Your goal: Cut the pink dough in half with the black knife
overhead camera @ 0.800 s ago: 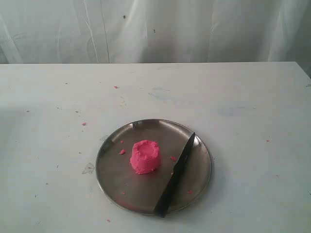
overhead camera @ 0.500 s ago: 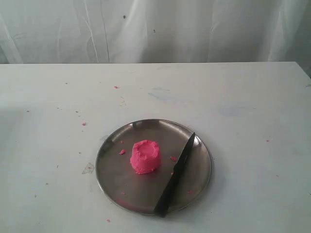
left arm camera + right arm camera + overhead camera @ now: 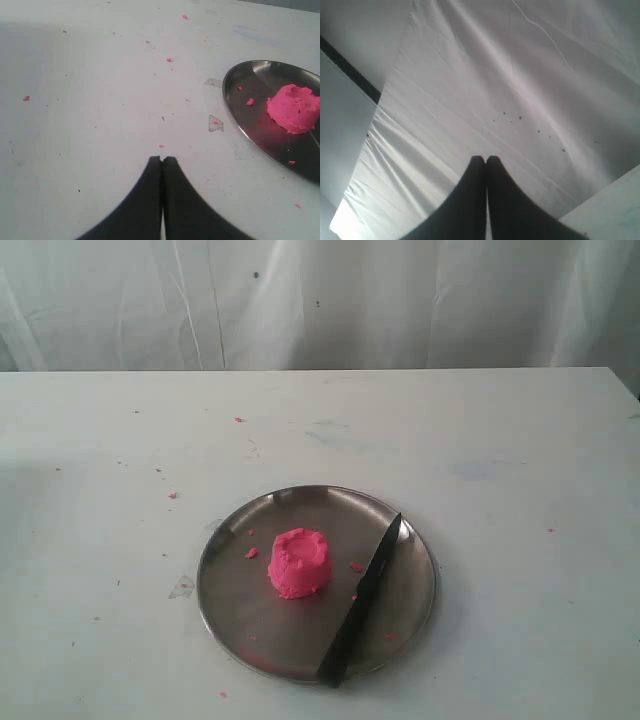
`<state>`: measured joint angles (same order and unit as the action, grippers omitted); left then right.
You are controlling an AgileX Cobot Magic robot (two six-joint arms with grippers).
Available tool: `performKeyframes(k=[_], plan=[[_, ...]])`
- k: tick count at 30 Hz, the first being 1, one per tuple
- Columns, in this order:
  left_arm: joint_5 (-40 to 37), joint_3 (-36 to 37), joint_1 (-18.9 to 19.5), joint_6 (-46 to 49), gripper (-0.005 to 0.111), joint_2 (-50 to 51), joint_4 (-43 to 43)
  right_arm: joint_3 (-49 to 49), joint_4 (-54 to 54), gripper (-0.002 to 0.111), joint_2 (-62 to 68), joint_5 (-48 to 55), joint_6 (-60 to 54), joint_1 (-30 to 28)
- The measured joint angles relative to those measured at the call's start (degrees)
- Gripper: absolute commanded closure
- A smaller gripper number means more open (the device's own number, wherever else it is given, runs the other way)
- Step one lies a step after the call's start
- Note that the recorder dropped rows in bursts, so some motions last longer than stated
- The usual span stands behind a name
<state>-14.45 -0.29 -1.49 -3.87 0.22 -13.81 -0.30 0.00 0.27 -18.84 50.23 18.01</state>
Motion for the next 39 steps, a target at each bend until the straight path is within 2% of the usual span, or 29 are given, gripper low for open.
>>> performKeyframes(k=[2, 5, 9, 16, 18, 24, 31, 36, 39], plan=[[0.0, 0.0, 0.0, 0.0, 0.107, 0.0, 0.0, -1.39, -6.85, 0.108, 0.0, 0.42, 5.81, 0.0], [0.0, 0.0, 0.0, 0.0, 0.107, 0.0, 0.0, -6.54, -22.7, 0.108, -0.04, 0.68, 17.3, 0.0], [0.0, 0.0, 0.0, 0.0, 0.107, 0.0, 0.0, -17.18, -44.97, 0.108, 0.84, -1.38, 33.21, 0.0], [0.0, 0.0, 0.0, 0.0, 0.107, 0.0, 0.0, -36.57, -87.03, 0.108, 10.75, -7.5, 54.6, 0.0], [0.0, 0.0, 0.0, 0.0, 0.107, 0.0, 0.0, -40.11, -93.68, 0.108, 14.04, -7.49, 59.98, 0.0], [0.0, 0.0, 0.0, 0.0, 0.107, 0.0, 0.0, -42.68, -98.61, 0.108, 24.61, -7.61, 67.12, 0.0], [0.0, 0.0, 0.0, 0.0, 0.107, 0.0, 0.0, -42.68, -99.42, 0.108, 33.95, -8.01, 68.85, 0.0], [0.0, 0.0, 0.0, 0.0, 0.107, 0.0, 0.0, -41.2, -98.71, 0.108, 34.07, 5.02, 63.41, 0.23], [0.0, 0.0, 0.0, 0.0, 0.107, 0.0, 0.0, -37.61, -87.52, 0.108, 34.18, 8.79, 53.46, 0.23]])
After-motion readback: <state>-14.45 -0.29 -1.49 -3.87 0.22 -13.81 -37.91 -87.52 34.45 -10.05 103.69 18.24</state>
